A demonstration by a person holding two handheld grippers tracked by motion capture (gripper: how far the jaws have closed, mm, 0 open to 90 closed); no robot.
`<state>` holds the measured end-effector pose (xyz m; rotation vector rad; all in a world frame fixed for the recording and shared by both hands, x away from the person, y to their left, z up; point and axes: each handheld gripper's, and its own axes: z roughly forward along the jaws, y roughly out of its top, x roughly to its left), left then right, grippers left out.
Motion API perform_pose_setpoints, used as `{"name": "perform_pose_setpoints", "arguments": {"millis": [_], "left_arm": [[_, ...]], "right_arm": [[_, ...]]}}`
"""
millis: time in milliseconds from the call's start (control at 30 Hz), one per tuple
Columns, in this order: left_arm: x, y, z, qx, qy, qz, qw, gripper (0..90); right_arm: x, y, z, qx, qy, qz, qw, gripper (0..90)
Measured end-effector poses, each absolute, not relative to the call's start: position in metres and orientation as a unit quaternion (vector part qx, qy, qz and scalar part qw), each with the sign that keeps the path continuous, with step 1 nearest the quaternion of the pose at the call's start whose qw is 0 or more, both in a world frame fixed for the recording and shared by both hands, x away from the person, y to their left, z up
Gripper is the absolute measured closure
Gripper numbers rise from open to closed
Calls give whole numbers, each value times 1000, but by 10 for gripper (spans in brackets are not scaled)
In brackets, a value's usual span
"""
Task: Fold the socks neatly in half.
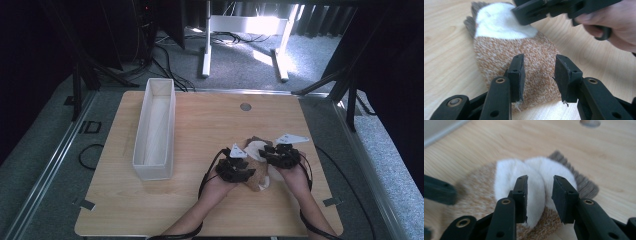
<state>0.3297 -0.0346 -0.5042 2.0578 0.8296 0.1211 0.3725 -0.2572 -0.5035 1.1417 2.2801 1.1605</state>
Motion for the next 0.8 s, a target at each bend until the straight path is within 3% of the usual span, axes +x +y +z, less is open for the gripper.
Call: {"name": "perform_pose_setpoints", "arguments": {"millis": [100,267,433,800], "left_arm": [[331,-33,-503,824,339,55,451,619],[335,-32,-509,827,344,65,440,651],[336,-35,-516,827,347,69,437,702],[334,-34,-519,833,347,66,427,692]], "right_arm": [[366,-258,-494,397,797,423,167,701],[354,-253,-497,381,812,413,156,871],[352,-248,-515,381,828,385,148,893],[356,-238,-524,375,837,372,144,899]]}}
